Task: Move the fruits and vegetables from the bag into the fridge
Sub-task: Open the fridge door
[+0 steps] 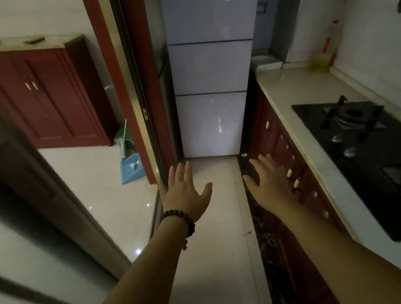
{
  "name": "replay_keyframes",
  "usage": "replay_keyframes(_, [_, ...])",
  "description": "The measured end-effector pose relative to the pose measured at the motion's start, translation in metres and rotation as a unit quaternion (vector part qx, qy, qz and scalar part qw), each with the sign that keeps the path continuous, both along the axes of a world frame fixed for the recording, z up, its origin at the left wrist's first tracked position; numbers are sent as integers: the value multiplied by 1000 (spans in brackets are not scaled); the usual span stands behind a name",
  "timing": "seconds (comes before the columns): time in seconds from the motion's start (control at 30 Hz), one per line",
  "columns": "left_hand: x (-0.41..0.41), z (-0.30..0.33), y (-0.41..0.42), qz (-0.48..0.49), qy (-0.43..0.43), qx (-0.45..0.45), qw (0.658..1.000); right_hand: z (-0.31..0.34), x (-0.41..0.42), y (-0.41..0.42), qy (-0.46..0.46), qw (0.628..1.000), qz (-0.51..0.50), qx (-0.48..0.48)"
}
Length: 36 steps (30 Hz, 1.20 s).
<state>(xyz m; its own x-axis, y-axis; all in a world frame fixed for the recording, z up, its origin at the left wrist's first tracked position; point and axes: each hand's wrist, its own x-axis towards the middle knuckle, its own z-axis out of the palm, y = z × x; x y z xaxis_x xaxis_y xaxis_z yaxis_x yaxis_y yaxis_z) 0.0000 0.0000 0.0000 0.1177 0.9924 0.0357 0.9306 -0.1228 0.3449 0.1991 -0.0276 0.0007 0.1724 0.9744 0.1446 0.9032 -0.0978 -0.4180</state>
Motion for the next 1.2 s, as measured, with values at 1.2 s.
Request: replay_keyframes(1.2, [105,26,640,27,-31,16,999,11,101,652,-22,999,28,21])
